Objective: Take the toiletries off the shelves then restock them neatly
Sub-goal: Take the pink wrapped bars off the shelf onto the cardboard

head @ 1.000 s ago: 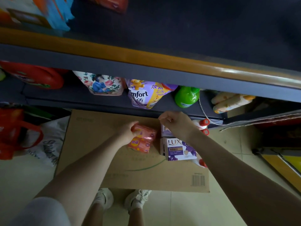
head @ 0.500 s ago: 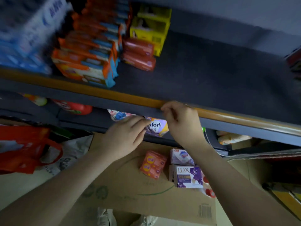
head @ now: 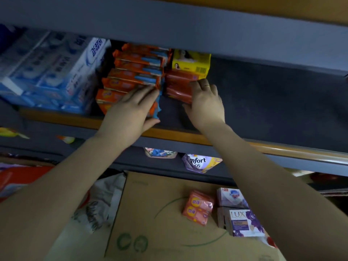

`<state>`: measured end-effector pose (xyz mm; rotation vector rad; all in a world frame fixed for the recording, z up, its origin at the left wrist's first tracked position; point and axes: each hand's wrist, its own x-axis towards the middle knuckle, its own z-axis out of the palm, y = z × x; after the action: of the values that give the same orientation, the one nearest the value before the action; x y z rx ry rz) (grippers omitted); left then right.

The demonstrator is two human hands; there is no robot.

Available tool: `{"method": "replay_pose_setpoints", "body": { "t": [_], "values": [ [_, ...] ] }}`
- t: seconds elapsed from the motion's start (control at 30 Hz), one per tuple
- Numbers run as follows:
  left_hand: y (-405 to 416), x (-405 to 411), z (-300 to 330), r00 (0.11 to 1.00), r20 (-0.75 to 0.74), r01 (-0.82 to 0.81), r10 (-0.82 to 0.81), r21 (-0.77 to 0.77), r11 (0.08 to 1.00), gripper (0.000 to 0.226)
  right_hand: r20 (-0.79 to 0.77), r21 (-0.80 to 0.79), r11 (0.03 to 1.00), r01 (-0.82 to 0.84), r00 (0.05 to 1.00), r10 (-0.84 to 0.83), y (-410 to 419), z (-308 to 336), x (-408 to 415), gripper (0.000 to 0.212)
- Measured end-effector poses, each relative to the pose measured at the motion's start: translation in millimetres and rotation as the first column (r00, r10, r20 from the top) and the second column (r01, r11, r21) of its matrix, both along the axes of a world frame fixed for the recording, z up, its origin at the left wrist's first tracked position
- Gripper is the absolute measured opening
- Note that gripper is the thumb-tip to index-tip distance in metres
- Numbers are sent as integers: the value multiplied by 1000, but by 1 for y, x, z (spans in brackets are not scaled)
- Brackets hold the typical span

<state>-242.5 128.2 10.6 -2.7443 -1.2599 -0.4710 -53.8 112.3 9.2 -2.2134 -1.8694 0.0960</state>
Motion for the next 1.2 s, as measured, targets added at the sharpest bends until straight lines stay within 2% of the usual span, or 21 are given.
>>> {"method": "replay_pose_setpoints", "body": {
  "t": [0.17,0.23,0.3,0.37,0.4,0.47,0.53,0.6,0.67,0.8,0.87,0.9,0.97,1.07,1.13,1.2],
  "values": [
    [1,0,-1,997,79,22,-18,-50,999,66,-94,-84,996,-21,995,13,6,5,16,40],
    [2,-1,-1,996,93,15,-9,-59,998,66,-191,-131,991,-35,982,9,1,9,20,33],
    [1,1,-2,992,127,9,1,-79,997,65,-350,-165,980,-109,936,45,-15,11,23,25],
    [-7,4,0,968,252,32,3,-136,990,66,-566,-87,980,-176,819,97,-36,12,22,16],
    [-14,6,3,938,346,47,22,-189,981,67,-678,-31,983,-182,726,114,-47,15,20,13],
    [-28,8,14,831,550,101,85,-298,949,66,-854,53,984,-173,503,134,-65,19,16,21],
    [-40,9,24,715,690,190,108,-341,921,58,-928,82,981,-174,347,139,-77,22,12,31],
    [-48,9,29,655,750,265,91,-341,902,55,-976,87,982,-170,185,119,-87,20,7,37],
    [-55,8,30,661,750,306,27,-303,903,55,-995,68,985,-158,63,79,-95,16,1,39],
    [-65,4,24,677,736,337,0,-310,889,53,-998,43,992,-122,-41,38,-109,7,-7,42],
    [-67,1,23,690,722,353,-45,-281,892,46,-1000,20,994,-109,-1,20,-116,7,-11,41],
    [-69,-1,22,697,713,371,-74,-271,888,43,-998,5,994,-105,57,11,-119,9,-13,41],
    [-72,-2,21,697,713,427,-76,-327,843,38,-970,-50,992,-116,242,-20,-125,13,-18,45],
    [-79,-1,18,726,681,440,95,-566,697,37,-822,-146,979,-142,567,-40,-135,20,-29,47],
    [-84,-2,14,741,642,421,199,-674,607,35,-760,-192,970,-148,648,-52,-144,25,-34,38],
    [-93,-6,11,746,622,415,236,-712,567,37,-763,-257,951,-172,640,-90,-154,28,-37,40]
  ]
}}
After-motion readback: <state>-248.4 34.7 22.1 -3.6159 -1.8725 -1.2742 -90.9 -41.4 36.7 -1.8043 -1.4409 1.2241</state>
